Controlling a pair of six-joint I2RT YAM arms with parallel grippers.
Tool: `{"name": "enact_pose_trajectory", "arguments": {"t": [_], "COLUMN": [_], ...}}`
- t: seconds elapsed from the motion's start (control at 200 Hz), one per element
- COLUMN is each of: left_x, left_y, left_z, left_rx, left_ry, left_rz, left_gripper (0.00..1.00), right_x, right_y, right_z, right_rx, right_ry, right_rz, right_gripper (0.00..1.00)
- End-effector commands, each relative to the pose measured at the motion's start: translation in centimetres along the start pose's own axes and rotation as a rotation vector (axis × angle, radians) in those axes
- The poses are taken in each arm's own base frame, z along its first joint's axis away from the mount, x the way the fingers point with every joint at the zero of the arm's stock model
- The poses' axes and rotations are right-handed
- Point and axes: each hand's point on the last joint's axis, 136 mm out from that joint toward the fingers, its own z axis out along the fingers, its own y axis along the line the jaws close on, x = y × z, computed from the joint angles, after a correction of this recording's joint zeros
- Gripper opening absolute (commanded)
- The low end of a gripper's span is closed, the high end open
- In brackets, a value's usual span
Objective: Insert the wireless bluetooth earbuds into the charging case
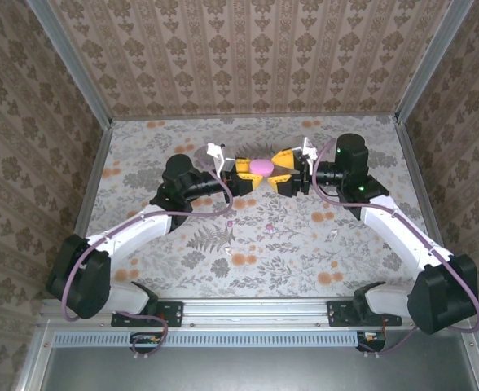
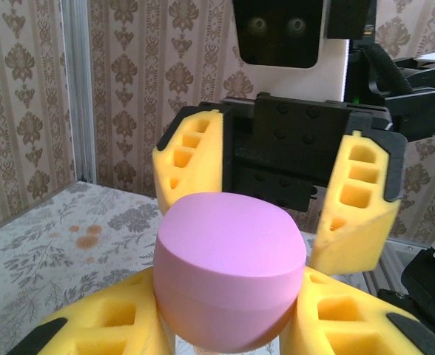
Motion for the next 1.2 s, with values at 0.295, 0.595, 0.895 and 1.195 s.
{"name": "enact_pose_trajectory", "arguments": {"t": [0.295,0.595,0.895,1.195], "left_x": [-1.1,-0.8,-0.8,-0.6], "left_y": [-1.0,-0.8,-1.0,-1.0], "left_z": [0.2,0.3,0.2,0.1], "left_rx": [0.035,0.037,0.037,0.033], "left_ry": [-0.050,-0.040,-0.040,-0.033], "left_rz": [0.043,0.019,0.030,0.023], "left_gripper": [0.34,0.33,0.34,0.33], "right_x": [-2.0,-2.8,-3.1,-4.0], "right_y": [-0.8,-1.3,-3.1,-4.2], "right_z": [-0.2,0.2,0.4,0.2], "right_rx": [0.057,0.066,0.139,0.190], "right_ry": [-0.059,-0.092,-0.086,-0.101], "right_rz": [-0.026,0.000,0.031,0.075], "right_gripper": [0.64,0.65,0.65,0.66]}}
